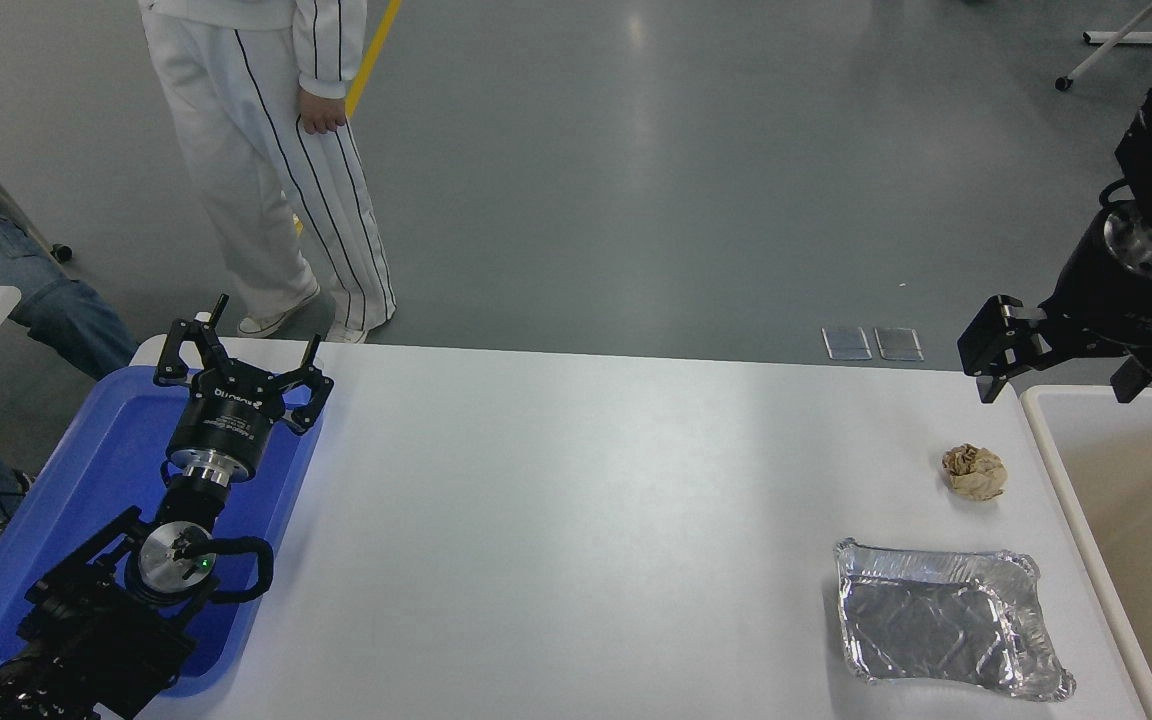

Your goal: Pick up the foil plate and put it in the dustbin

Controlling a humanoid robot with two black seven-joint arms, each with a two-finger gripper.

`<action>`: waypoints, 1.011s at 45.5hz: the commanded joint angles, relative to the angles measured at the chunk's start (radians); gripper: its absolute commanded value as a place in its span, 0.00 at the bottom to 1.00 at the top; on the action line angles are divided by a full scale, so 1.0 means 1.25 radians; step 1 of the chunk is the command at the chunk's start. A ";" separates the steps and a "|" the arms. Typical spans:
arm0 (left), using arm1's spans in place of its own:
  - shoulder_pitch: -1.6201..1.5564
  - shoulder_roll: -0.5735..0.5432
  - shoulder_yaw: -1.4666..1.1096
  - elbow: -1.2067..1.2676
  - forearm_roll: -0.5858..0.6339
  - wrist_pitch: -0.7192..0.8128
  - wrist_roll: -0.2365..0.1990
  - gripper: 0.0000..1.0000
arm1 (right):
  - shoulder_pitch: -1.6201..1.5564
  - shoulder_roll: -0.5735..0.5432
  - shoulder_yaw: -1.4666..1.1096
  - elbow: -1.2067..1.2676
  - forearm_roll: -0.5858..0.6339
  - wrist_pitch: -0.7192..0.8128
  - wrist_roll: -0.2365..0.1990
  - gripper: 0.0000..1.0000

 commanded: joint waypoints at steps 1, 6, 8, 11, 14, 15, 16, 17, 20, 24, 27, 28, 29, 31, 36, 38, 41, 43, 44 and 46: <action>0.000 0.000 0.000 0.000 0.000 0.000 0.000 1.00 | 0.000 -0.001 0.003 0.000 0.000 0.000 0.000 1.00; 0.000 0.000 0.000 0.000 0.000 0.000 0.000 1.00 | 0.001 -0.003 0.001 0.000 0.000 0.000 0.000 1.00; 0.000 0.000 0.000 0.000 0.000 0.000 0.000 1.00 | 0.001 -0.003 0.001 0.000 0.000 0.000 0.000 1.00; 0.000 0.000 0.000 0.000 0.000 0.000 0.000 1.00 | 0.001 -0.003 0.003 0.000 0.000 0.000 0.000 1.00; 0.000 0.000 0.000 0.000 0.000 0.000 0.000 1.00 | 0.001 -0.003 0.001 0.000 0.000 0.000 0.000 1.00; 0.000 0.000 0.001 0.000 0.000 0.000 0.000 1.00 | 0.001 -0.003 0.001 0.000 0.000 0.000 0.000 1.00; 0.000 0.000 0.000 0.000 0.000 0.000 0.000 1.00 | 0.001 -0.003 0.001 0.000 0.000 0.000 0.000 1.00; 0.000 0.000 0.000 0.000 0.000 0.000 0.000 1.00 | 0.001 -0.003 0.001 0.000 0.000 0.000 0.000 1.00; 0.000 0.000 0.000 0.000 0.000 0.000 0.000 1.00 | 0.004 -0.002 0.006 -0.001 0.015 0.000 0.000 1.00; 0.000 0.000 0.000 0.001 0.000 0.000 0.000 1.00 | 0.000 -0.004 0.009 -0.009 0.021 0.000 0.000 1.00; 0.000 0.000 0.001 0.000 0.000 0.000 0.000 1.00 | -0.002 -0.004 -0.008 -0.009 0.014 0.000 0.000 1.00; 0.000 0.000 0.001 0.001 0.000 0.000 0.000 1.00 | -0.002 -0.004 -0.013 -0.009 0.014 0.000 0.000 1.00; 0.000 0.000 0.001 0.000 0.000 0.000 0.000 1.00 | -0.002 -0.004 -0.017 -0.009 0.014 0.000 0.000 1.00; 0.000 0.000 0.001 0.000 0.000 0.000 0.000 1.00 | -0.002 -0.004 -0.018 -0.010 0.015 0.000 0.000 1.00; 0.000 0.000 0.001 0.001 0.000 0.000 0.000 1.00 | -0.005 -0.006 -0.030 -0.009 0.014 0.000 0.000 1.00; 0.000 0.000 0.001 0.000 0.000 0.000 0.000 1.00 | -0.007 -0.006 -0.035 -0.009 0.014 0.000 0.000 1.00; 0.000 0.000 0.001 0.001 0.000 0.000 0.000 1.00 | -0.023 -0.009 -0.039 -0.015 0.023 0.000 0.000 1.00; 0.000 0.000 0.001 0.001 0.000 0.000 0.000 1.00 | -0.039 -0.020 -0.040 -0.023 0.023 0.000 0.000 1.00; 0.000 0.000 0.001 0.000 0.000 0.000 0.000 1.00 | -0.046 -0.024 -0.042 -0.027 0.023 0.000 0.000 1.00; 0.000 0.000 0.001 0.000 0.000 0.000 0.000 1.00 | -0.051 -0.027 -0.044 -0.027 0.020 0.000 -0.001 1.00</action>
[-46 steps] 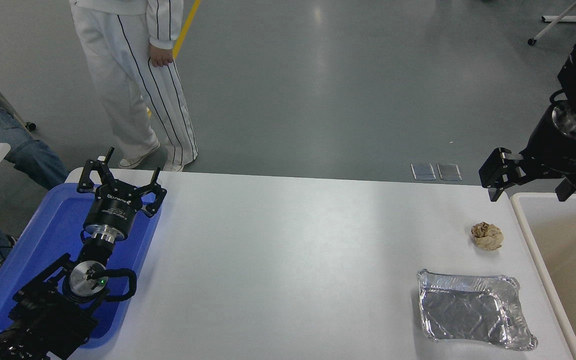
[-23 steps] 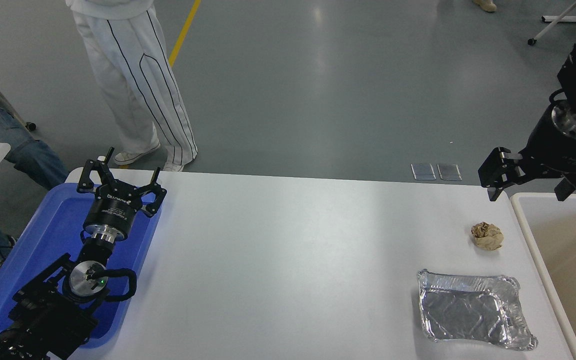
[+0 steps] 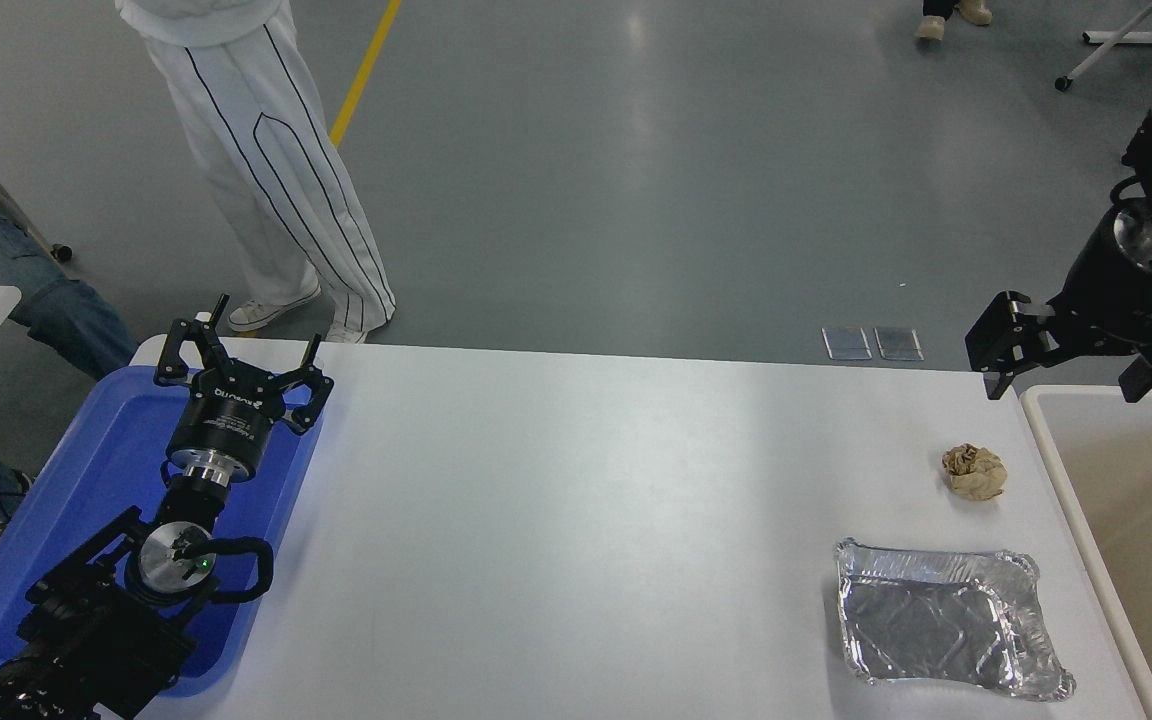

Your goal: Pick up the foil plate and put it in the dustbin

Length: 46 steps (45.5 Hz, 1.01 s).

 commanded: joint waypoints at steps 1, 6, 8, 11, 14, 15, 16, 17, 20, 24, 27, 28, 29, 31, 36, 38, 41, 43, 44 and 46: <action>0.000 0.000 0.000 0.000 0.000 0.000 0.000 1.00 | -0.037 -0.018 -0.017 -0.015 0.001 0.000 -0.001 1.00; 0.000 0.000 0.000 0.001 0.000 0.000 0.000 1.00 | -0.064 -0.032 -0.017 -0.021 -0.007 0.000 -0.002 1.00; 0.000 0.000 0.000 0.000 0.000 0.000 0.000 1.00 | -0.077 -0.051 -0.017 -0.021 -0.011 0.000 -0.005 1.00; 0.000 0.000 0.000 0.000 0.000 0.000 0.000 1.00 | -0.098 -0.085 -0.013 -0.019 -0.040 0.000 -0.005 1.00; 0.000 0.000 0.000 0.000 0.000 0.000 0.000 1.00 | -0.120 -0.094 -0.011 -0.019 -0.065 0.000 -0.004 1.00; 0.000 0.000 0.000 0.000 0.000 0.000 0.000 1.00 | -0.128 -0.098 -0.009 -0.019 -0.070 0.000 -0.004 1.00; 0.000 0.000 0.000 0.001 0.000 0.000 0.000 1.00 | -0.136 -0.102 -0.009 -0.019 -0.072 0.000 -0.004 1.00; 0.000 0.000 0.000 0.000 0.000 0.000 0.000 1.00 | -0.143 -0.106 -0.008 -0.019 -0.072 0.000 -0.004 1.00; 0.000 0.000 -0.001 0.001 0.000 0.000 0.000 1.00 | -0.158 -0.123 -0.008 -0.019 -0.074 0.000 -0.004 1.00; 0.000 0.000 -0.001 0.000 0.000 0.000 0.000 1.00 | -0.170 -0.151 -0.007 -0.017 -0.072 -0.004 -0.004 1.00; 0.000 0.000 -0.001 0.000 0.000 0.000 0.000 1.00 | -0.187 -0.163 -0.006 -0.017 -0.072 -0.044 -0.004 1.00; 0.000 0.000 0.000 0.001 0.000 0.000 0.000 1.00 | -0.197 -0.163 -0.005 -0.017 -0.072 -0.055 -0.004 1.00; 0.000 0.000 0.000 0.000 0.000 0.000 0.000 1.00 | -0.204 -0.164 -0.002 -0.017 -0.072 -0.067 -0.004 1.00; 0.000 0.000 0.000 0.001 0.000 0.000 0.000 1.00 | -0.220 -0.164 0.006 -0.018 -0.072 -0.093 -0.004 1.00; 0.000 0.000 -0.001 0.000 0.000 0.000 0.000 1.00 | -0.250 -0.164 0.032 -0.018 -0.076 -0.163 -0.004 1.00; 0.000 0.000 0.000 0.000 0.000 0.000 0.000 1.00 | -0.263 -0.164 0.041 -0.018 -0.089 -0.194 -0.004 1.00; 0.000 0.000 -0.001 0.000 0.000 0.000 0.000 1.00 | -0.279 -0.166 0.060 -0.018 -0.135 -0.233 -0.002 1.00; 0.000 0.000 -0.001 0.001 0.000 0.000 0.000 1.00 | -0.289 -0.168 0.075 -0.017 -0.172 -0.253 -0.002 1.00; 0.000 0.000 0.000 0.000 0.000 0.000 0.000 1.00 | -0.296 -0.172 0.084 -0.017 -0.190 -0.259 -0.002 1.00; 0.000 0.000 0.000 0.001 0.000 0.000 0.000 1.00 | -0.312 -0.183 0.103 -0.017 -0.223 -0.266 -0.002 1.00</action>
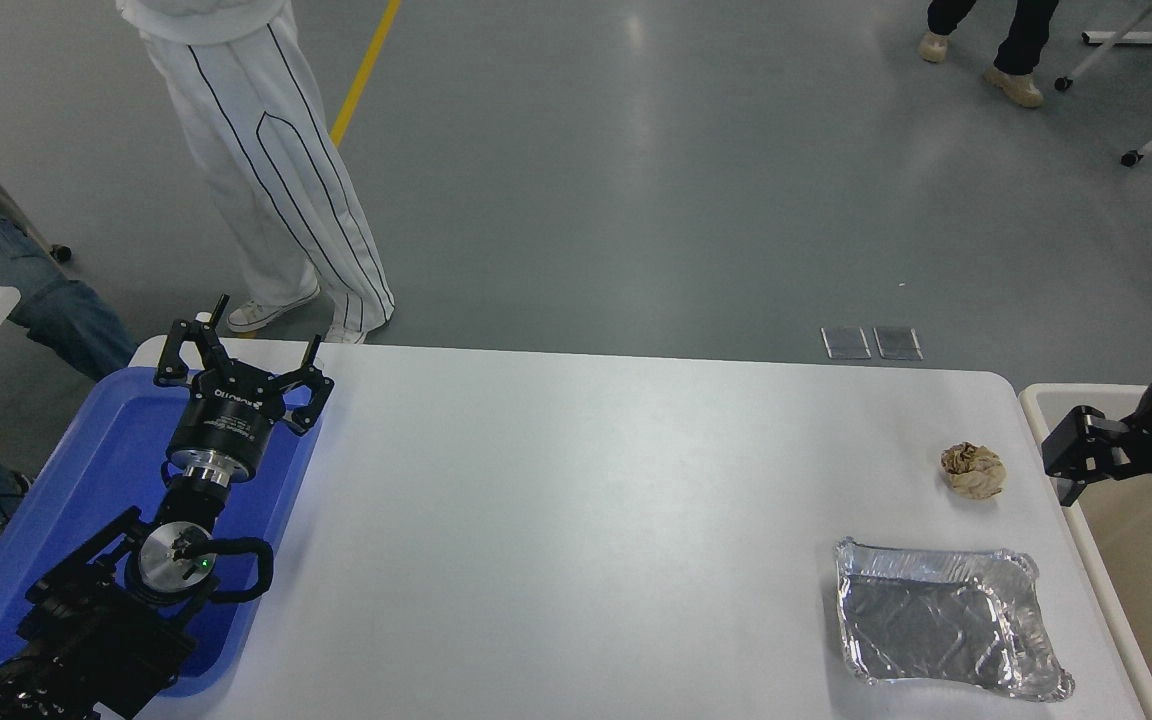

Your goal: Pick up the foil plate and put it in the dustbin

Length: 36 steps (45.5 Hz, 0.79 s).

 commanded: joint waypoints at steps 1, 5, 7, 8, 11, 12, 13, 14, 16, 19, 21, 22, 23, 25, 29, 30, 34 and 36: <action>0.000 0.000 0.000 0.000 0.000 0.000 0.000 1.00 | -0.076 -0.030 0.074 0.001 -0.125 -0.104 0.001 1.00; 0.000 0.000 -0.001 0.001 0.000 0.000 0.000 1.00 | -0.114 -0.033 0.113 0.001 -0.170 -0.106 0.001 1.00; 0.000 0.000 0.001 0.000 0.000 -0.001 0.000 1.00 | -0.132 -0.032 0.123 0.001 -0.199 -0.109 0.001 0.99; 0.000 0.000 0.000 0.001 0.000 0.000 0.000 1.00 | -0.138 -0.031 0.129 0.001 -0.217 -0.110 0.002 0.99; 0.000 0.000 -0.001 0.000 0.000 -0.001 0.000 1.00 | -0.162 -0.033 0.151 0.000 -0.274 -0.114 0.002 0.98; 0.000 0.000 -0.001 0.001 0.000 -0.001 0.000 1.00 | -0.171 -0.035 0.160 -0.001 -0.293 -0.116 0.002 0.98; 0.000 0.000 -0.001 0.000 0.000 -0.001 0.000 1.00 | -0.177 -0.036 0.166 -0.001 -0.310 -0.119 0.002 0.98; 0.000 0.000 -0.001 0.000 0.000 -0.001 0.000 1.00 | -0.183 -0.036 0.172 0.000 -0.325 -0.119 0.002 0.98; 0.000 0.000 -0.001 0.001 0.000 -0.001 0.000 1.00 | -0.194 -0.038 0.181 -0.001 -0.346 -0.119 0.002 0.98; 0.000 0.000 -0.001 0.000 0.000 -0.001 0.000 1.00 | -0.208 -0.049 0.186 -0.001 -0.355 -0.124 0.004 0.98; 0.000 0.000 -0.001 0.000 0.000 -0.001 0.000 1.00 | -0.218 -0.060 0.192 -0.001 -0.358 -0.135 0.005 0.98; 0.000 0.000 -0.001 0.000 0.000 -0.001 0.000 1.00 | -0.226 -0.064 0.196 -0.003 -0.359 -0.142 0.005 0.98; 0.000 0.000 -0.001 0.000 0.000 -0.001 0.000 1.00 | -0.236 -0.067 0.200 -0.004 -0.360 -0.154 0.005 0.98; 0.000 0.000 -0.001 0.000 0.000 -0.001 0.000 1.00 | -0.263 -0.067 0.209 -0.008 -0.360 -0.180 0.005 0.98; 0.000 0.000 -0.001 0.000 0.000 -0.001 0.000 1.00 | -0.328 -0.065 0.226 -0.037 -0.360 -0.214 0.005 0.99; 0.000 0.000 -0.001 0.000 0.000 -0.001 0.000 1.00 | -0.339 -0.063 0.230 -0.048 -0.360 -0.217 0.005 0.98; 0.000 0.000 -0.001 0.000 0.000 -0.001 0.000 1.00 | -0.371 -0.062 0.243 -0.074 -0.359 -0.223 0.005 0.98; 0.000 0.000 -0.001 0.000 0.000 -0.001 0.000 1.00 | -0.382 -0.064 0.250 -0.082 -0.358 -0.225 0.005 0.98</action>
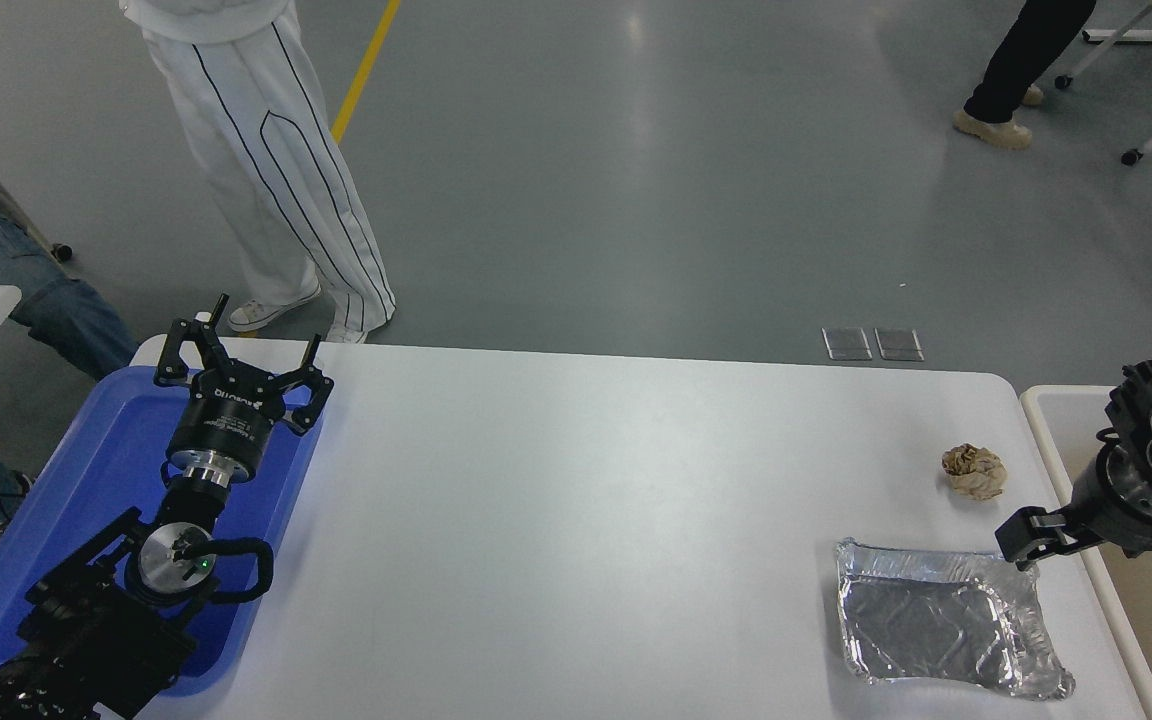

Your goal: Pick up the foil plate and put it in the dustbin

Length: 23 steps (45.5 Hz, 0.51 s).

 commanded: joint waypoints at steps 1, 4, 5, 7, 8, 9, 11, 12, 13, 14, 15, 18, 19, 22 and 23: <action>0.000 0.000 0.000 0.000 0.000 0.000 0.000 1.00 | -0.096 -0.007 0.045 -0.056 -0.020 -0.045 0.001 0.98; 0.000 0.000 0.000 0.001 0.000 0.000 0.000 1.00 | -0.112 -0.007 0.048 -0.068 -0.020 -0.053 0.001 0.98; 0.000 0.000 0.000 0.001 0.000 0.000 0.000 1.00 | -0.117 -0.008 0.051 -0.069 -0.020 -0.056 0.001 0.98; 0.000 0.000 0.000 0.000 0.000 0.000 0.000 1.00 | -0.126 -0.010 0.059 -0.071 -0.018 -0.059 0.001 0.98; 0.000 0.000 0.000 0.000 0.000 0.000 0.000 1.00 | -0.133 -0.010 0.062 -0.069 -0.018 -0.059 0.001 0.98; 0.000 0.000 0.000 0.000 0.000 0.000 0.000 1.00 | -0.137 -0.010 0.064 -0.069 -0.018 -0.059 0.001 0.98; 0.000 0.000 0.000 0.000 0.000 0.000 0.000 1.00 | -0.148 -0.010 0.065 -0.071 -0.018 -0.059 0.001 0.98; 0.000 0.000 0.000 0.000 0.000 0.001 0.000 1.00 | -0.151 -0.010 0.066 -0.071 -0.020 -0.059 0.001 0.98; 0.000 0.000 0.000 0.000 0.000 0.000 0.000 1.00 | -0.156 -0.010 0.070 -0.072 -0.020 -0.059 0.001 0.98; 0.000 0.000 0.000 0.000 0.000 0.001 0.000 1.00 | -0.160 -0.010 0.072 -0.073 -0.021 -0.059 0.001 0.98; 0.000 0.000 0.000 0.000 0.000 0.000 0.000 1.00 | -0.163 -0.010 0.076 -0.076 -0.021 -0.059 0.001 0.98; 0.000 0.000 0.000 0.000 0.000 0.000 0.000 1.00 | -0.173 -0.010 0.082 -0.085 -0.020 -0.059 0.001 0.98; 0.000 0.000 0.000 0.000 0.000 0.000 0.000 1.00 | -0.175 -0.010 0.083 -0.089 -0.020 -0.060 0.001 0.98; 0.000 0.000 0.000 0.000 0.000 0.001 0.000 1.00 | -0.190 -0.008 0.087 -0.105 -0.013 -0.061 0.001 0.98; 0.000 0.000 0.000 0.000 0.000 0.000 0.000 1.00 | -0.196 -0.006 0.087 -0.111 -0.012 -0.063 0.001 0.98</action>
